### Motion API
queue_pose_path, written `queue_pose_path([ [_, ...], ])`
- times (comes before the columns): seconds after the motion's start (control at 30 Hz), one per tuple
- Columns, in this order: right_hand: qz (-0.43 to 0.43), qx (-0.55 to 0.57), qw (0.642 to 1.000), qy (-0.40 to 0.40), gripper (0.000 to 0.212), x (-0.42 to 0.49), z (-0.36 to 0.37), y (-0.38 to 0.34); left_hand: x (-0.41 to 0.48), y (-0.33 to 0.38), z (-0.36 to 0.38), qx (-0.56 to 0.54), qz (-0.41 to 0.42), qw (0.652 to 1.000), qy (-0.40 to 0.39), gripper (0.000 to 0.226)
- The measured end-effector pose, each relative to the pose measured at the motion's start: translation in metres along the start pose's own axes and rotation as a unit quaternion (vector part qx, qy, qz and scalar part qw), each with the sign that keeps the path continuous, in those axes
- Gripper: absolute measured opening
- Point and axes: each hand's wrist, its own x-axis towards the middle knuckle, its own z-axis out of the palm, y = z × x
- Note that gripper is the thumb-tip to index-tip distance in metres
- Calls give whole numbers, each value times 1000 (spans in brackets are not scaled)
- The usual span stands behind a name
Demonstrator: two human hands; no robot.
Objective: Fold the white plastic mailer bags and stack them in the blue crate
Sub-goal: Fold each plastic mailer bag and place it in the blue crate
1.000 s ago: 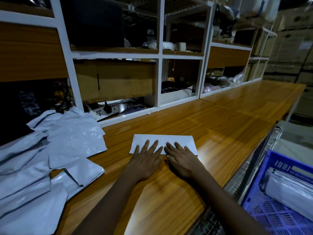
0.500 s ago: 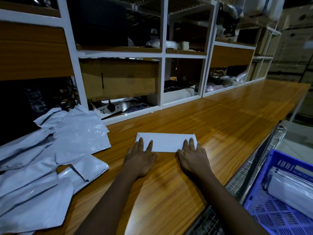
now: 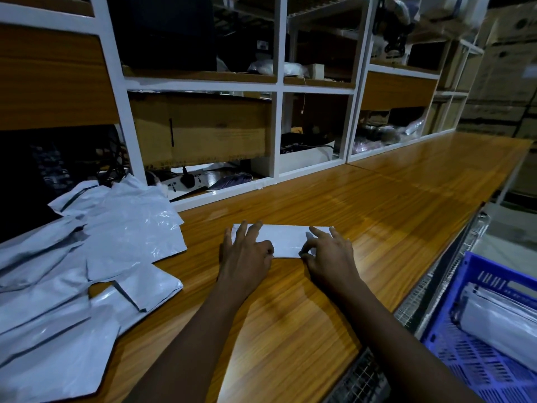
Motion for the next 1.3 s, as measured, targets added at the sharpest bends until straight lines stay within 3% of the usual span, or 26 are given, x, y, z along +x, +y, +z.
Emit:
queue_pose_path([
  [0.17,-55,-41,998,-8,38,0,7,3,7,1,5,-2,6,1000,7,27],
  [0.27,-84,-25,996,25,37,-2,9,7,9,3,5,19,12,999,27,26],
  [0.37,-79,-11,996,43,39,-5,4,2,10,5,4,54,13,996,75,8],
  [0.63,-75,-73,989,105,45,-6,-18,-4,9,26,-9,38,49,984,168,7],
  [0.77,-45,-79,987,130,46,-5,-34,6,14,43,-19,35,52,980,191,8],
  [0.9,-19,-97,983,157,45,-7,-57,33,27,70,-25,32,46,984,171,31],
  [1.17,87,-119,967,209,51,-28,-116,140,81,190,-11,-17,161,980,114,29],
  [1.3,156,-146,953,216,56,-66,-136,217,98,274,14,-50,250,962,101,25],
])
